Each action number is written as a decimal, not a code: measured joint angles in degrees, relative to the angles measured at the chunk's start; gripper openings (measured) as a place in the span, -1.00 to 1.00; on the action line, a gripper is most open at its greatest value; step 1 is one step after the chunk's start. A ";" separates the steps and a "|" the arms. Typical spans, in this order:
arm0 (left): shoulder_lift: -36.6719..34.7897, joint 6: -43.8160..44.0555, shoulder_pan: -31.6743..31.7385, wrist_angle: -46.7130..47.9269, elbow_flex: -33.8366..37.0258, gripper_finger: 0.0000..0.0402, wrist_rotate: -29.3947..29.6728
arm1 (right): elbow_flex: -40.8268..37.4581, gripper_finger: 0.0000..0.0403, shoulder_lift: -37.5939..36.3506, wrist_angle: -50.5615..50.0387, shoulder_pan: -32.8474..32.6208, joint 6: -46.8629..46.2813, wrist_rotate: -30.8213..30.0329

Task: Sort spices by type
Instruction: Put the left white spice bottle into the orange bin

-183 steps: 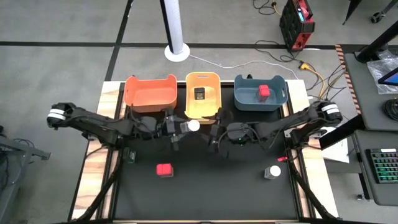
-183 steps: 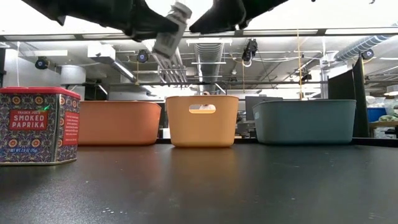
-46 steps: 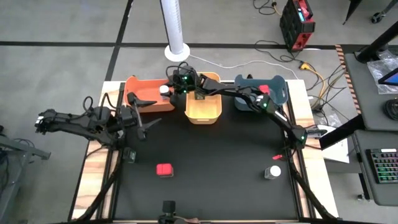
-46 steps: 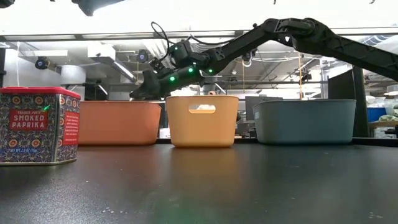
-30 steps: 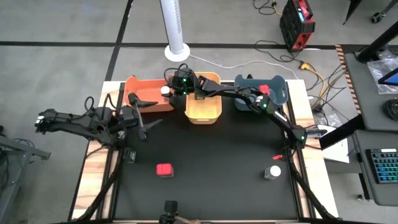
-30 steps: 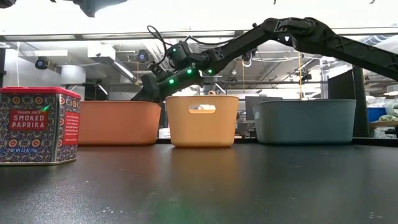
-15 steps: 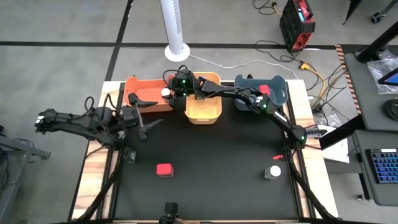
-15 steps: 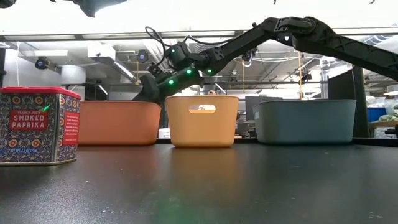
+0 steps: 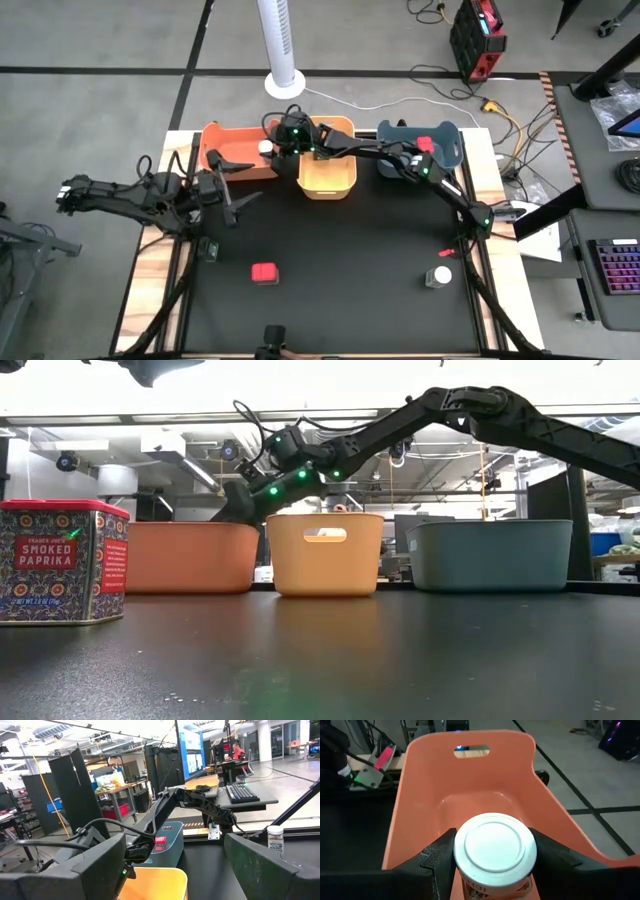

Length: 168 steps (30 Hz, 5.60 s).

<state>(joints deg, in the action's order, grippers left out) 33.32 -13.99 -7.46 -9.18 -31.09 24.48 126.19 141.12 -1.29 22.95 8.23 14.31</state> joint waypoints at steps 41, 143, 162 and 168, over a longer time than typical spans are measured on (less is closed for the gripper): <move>-0.04 -0.10 0.00 0.03 0.00 0.61 0.01 | -0.17 0.23 0.52 0.41 -0.42 0.87 -2.48; 78.61 -41.43 53.81 70.83 -50.65 0.04 -26.91 | -38.23 -0.17 -55.76 -35.99 3.58 5.31 5.68; 73.78 -41.22 53.79 73.97 -55.99 -0.99 -24.39 | -38.23 -0.19 -55.76 -35.64 3.58 3.73 5.68; 73.25 -39.55 54.11 79.21 -62.32 -1.00 -26.97 | -38.56 -0.23 -55.76 -35.40 3.58 4.41 5.22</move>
<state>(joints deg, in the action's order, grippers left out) 106.57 -53.54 46.65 70.03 -93.41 -2.49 87.63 85.36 -36.69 26.52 12.64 19.54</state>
